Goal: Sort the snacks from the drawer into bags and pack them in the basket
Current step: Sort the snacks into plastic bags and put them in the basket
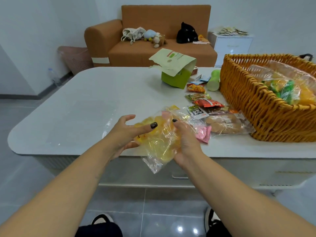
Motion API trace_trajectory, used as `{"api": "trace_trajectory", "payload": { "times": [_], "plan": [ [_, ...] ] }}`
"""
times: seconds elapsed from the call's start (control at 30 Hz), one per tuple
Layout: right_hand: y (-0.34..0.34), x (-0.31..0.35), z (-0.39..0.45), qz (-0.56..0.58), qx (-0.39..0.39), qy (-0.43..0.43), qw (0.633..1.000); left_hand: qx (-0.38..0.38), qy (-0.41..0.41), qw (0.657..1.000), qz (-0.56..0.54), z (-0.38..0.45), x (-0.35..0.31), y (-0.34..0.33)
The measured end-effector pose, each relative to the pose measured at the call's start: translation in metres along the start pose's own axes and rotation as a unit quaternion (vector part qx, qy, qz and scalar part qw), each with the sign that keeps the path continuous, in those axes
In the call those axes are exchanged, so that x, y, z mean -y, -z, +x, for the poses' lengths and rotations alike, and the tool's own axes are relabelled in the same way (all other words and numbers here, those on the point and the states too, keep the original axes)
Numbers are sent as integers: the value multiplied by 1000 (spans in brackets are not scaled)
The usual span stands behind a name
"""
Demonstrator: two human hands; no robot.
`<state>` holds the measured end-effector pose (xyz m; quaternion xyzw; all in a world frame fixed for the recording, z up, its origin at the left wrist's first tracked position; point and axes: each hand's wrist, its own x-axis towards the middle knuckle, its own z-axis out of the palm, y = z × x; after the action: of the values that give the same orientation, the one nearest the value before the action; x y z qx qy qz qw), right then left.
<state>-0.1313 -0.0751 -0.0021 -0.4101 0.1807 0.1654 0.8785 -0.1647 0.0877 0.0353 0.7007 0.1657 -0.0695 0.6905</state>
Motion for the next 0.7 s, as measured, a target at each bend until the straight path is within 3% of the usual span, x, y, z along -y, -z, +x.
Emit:
{"api": "trace_trajectory", "payload": {
  "times": [0.1, 0.17, 0.27, 0.33, 0.47, 0.6, 0.7],
  "plan": [
    [1, -11, 6, -65, -47, -14, 997, -39, 16, 998, 37, 17, 2, 5],
    [3, -4, 1, -153, -24, -47, 987, -49, 23, 997, 63, 26, 7, 14],
    [12, 25, -6, -292, 20, -86, 952, -62, 5, 990, 124, 33, 9, 26],
    [19, 41, -3, -387, 2, -51, 921, -79, -25, 976, 200, 34, 7, 26],
    [20, 53, 16, -491, -46, 123, 861, -104, -108, 913, 380, 30, 4, 10],
    [11, 48, 30, -476, -25, 157, 865, -136, -210, 807, 535, 24, 14, -12],
    [12, 42, 37, -487, -35, 167, 857, -76, -275, 801, 527, 21, 26, -21]
  ]
}}
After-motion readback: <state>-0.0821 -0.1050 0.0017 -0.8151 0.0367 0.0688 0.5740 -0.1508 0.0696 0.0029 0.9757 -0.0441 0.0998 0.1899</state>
